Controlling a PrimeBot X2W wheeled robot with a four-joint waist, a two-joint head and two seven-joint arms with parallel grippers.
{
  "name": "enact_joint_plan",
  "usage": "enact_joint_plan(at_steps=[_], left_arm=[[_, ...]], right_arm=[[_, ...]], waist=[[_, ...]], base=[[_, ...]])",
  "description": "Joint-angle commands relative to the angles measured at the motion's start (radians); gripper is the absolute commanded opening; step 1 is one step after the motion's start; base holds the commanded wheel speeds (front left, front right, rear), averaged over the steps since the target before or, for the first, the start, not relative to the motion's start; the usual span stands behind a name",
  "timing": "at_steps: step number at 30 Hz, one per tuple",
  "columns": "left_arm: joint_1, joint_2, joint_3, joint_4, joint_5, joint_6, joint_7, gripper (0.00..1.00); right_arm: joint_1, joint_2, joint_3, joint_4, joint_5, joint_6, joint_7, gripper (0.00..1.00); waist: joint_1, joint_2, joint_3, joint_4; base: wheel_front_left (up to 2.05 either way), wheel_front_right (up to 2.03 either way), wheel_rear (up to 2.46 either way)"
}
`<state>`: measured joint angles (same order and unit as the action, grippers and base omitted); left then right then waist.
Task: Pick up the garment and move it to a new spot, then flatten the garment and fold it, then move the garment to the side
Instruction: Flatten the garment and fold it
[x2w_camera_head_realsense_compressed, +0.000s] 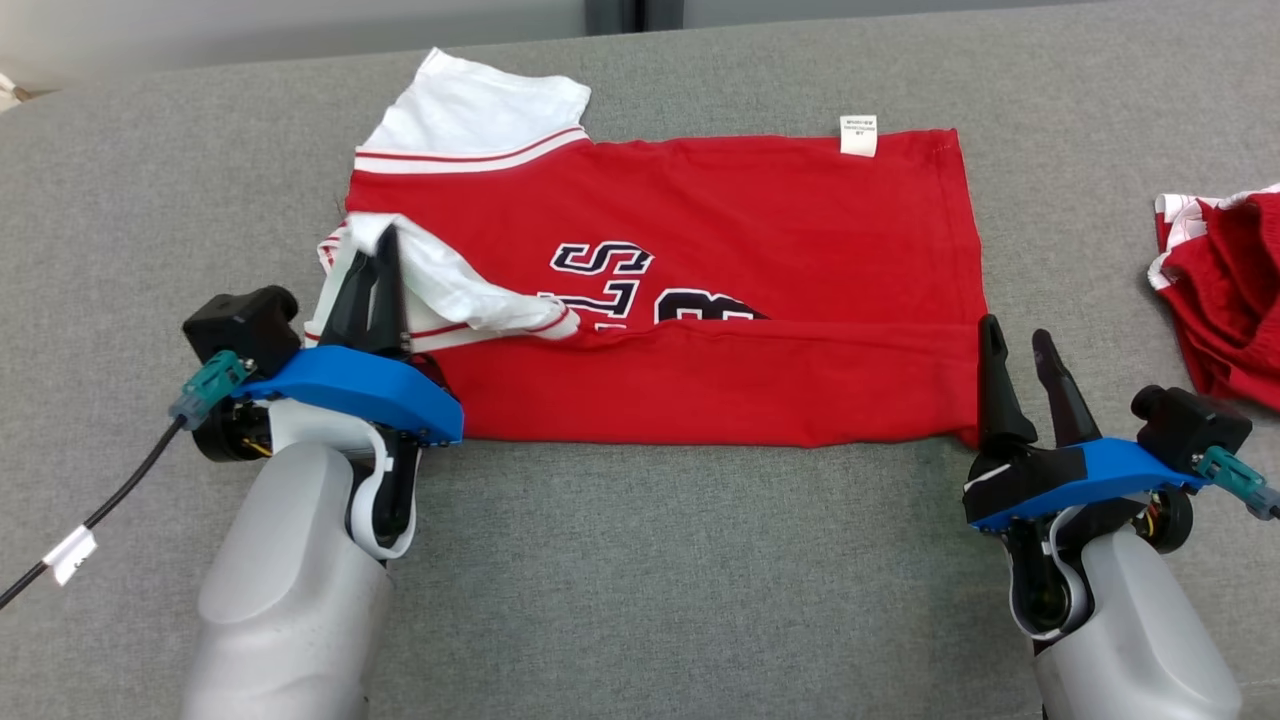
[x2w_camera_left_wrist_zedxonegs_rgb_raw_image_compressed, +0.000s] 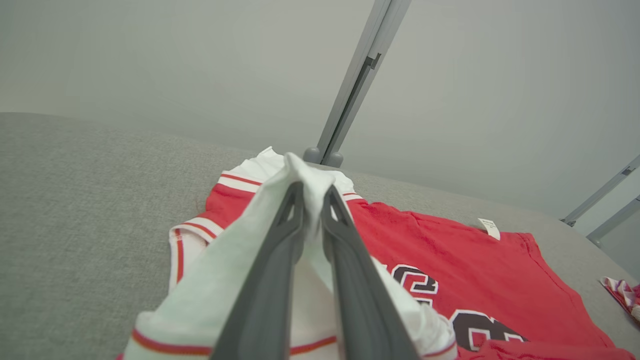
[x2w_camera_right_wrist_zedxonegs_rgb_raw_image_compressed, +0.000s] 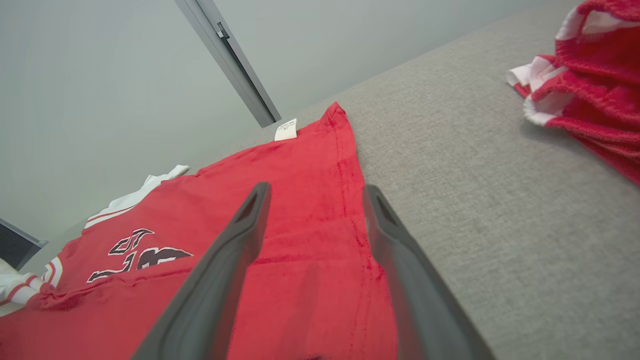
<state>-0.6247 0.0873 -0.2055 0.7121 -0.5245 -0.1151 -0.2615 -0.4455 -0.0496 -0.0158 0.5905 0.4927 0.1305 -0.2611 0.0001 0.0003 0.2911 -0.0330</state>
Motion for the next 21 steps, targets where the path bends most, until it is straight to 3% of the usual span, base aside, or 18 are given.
enact_joint_plan(at_steps=[1, 12, 17, 21], left_arm=[[-0.016, -0.006, 0.003, -0.003, 0.018, -0.009, -0.005, 1.00], [0.068, -0.027, -0.001, -0.033, 0.078, -0.016, -0.005, 1.00], [0.116, 0.005, -0.022, 0.027, 0.076, -0.018, 0.013, 1.00], [0.148, 0.030, -0.005, 0.079, 0.049, 0.000, 0.089, 1.00]], right_arm=[[-0.011, -0.002, -0.008, 0.000, -0.017, 0.001, -0.006, 1.00], [0.109, -0.002, -0.073, -0.082, -0.127, 0.001, -0.006, 1.00], [0.169, -0.002, -0.069, -0.104, -0.173, 0.001, -0.006, 1.00], [0.195, -0.002, -0.062, -0.107, -0.196, 0.001, -0.006, 1.00]], waist=[[-0.0001, -0.0003, -0.004, 0.001], [-0.0001, -0.0003, -0.095, 0.040], [-0.0001, -0.0003, -0.135, 0.056], [-0.0001, -0.0003, -0.147, 0.058]], base=[[0.00, 0.00, 0.00], [0.00, 0.00, 0.00], [0.00, 0.00, 0.00], [0.00, 0.00, 0.00]])
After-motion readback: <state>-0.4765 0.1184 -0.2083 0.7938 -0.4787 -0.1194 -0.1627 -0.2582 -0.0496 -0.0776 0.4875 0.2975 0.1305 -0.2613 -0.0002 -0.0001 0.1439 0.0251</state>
